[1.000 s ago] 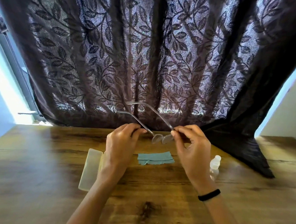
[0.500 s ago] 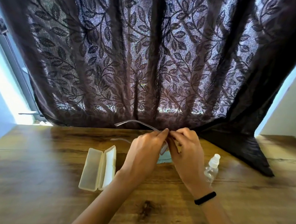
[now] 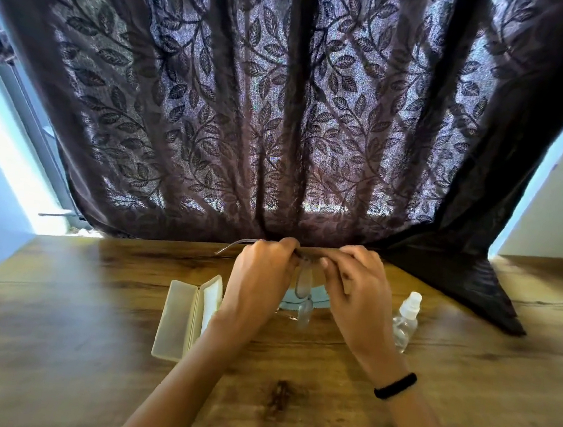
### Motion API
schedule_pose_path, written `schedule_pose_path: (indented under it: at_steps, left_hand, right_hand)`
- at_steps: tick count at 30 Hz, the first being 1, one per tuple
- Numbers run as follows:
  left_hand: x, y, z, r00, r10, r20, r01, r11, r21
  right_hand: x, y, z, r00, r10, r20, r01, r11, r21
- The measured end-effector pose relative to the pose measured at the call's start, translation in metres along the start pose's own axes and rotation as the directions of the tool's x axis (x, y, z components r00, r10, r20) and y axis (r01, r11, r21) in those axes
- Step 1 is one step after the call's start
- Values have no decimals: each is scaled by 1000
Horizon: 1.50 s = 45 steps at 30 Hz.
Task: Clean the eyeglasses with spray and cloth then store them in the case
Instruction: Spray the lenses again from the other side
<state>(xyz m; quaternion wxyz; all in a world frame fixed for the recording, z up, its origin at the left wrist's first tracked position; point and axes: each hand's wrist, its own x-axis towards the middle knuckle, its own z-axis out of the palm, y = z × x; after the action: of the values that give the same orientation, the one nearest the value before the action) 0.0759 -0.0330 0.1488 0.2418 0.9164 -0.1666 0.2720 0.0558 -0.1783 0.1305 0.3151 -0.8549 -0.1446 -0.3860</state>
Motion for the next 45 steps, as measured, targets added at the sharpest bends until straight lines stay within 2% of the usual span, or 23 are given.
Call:
schedule_pose_path:
  at_steps: [4,9,14,18,22,25,28,33,37,40,45]
  left_hand:
    - [3,-4,-4,995,-34,97,24,995,96]
    - [8,-10,-4,986,-35,165,19,995,100]
    - [7,-27,0,982,-96,164,116,987,-114]
    - [0,-40,7,975,-167,148,207,924,-323]
    - [-8,-45,16,967,-224,117,253,855,-453]
    - [-12,-47,21,963,-256,82,262,825,-500]
    - [-13,-51,24,962,-269,42,250,809,-532]
    - [-13,-56,28,951,-308,16,256,762,-595]
    - [-11,-59,28,947,-321,8,256,740,-622]
    - [-11,-58,28,946,-325,0,252,734,-631]
    - [-9,-55,27,951,-310,-1,235,723,-649]
  right_hand:
    - [-3,8,-7,999,9,-45,-8,999,36]
    - [-7,19,-18,998,45,-46,-43,998,35]
    - [-13,35,-33,988,98,-123,-102,994,-32]
    - [-20,54,-41,972,124,-200,-138,989,-55]
    - [-33,72,-37,963,172,-207,-191,979,-74]
    - [-48,83,-28,956,234,-177,-245,969,-41]
    - [-67,94,-19,936,343,-83,-340,939,40]
    - [-79,97,-10,929,369,37,-371,920,128]
    - [-67,81,-12,957,273,100,-286,946,154]
    - [-57,56,-12,972,184,148,-218,938,267]
    - [-37,15,-3,994,-1,112,-30,961,274]
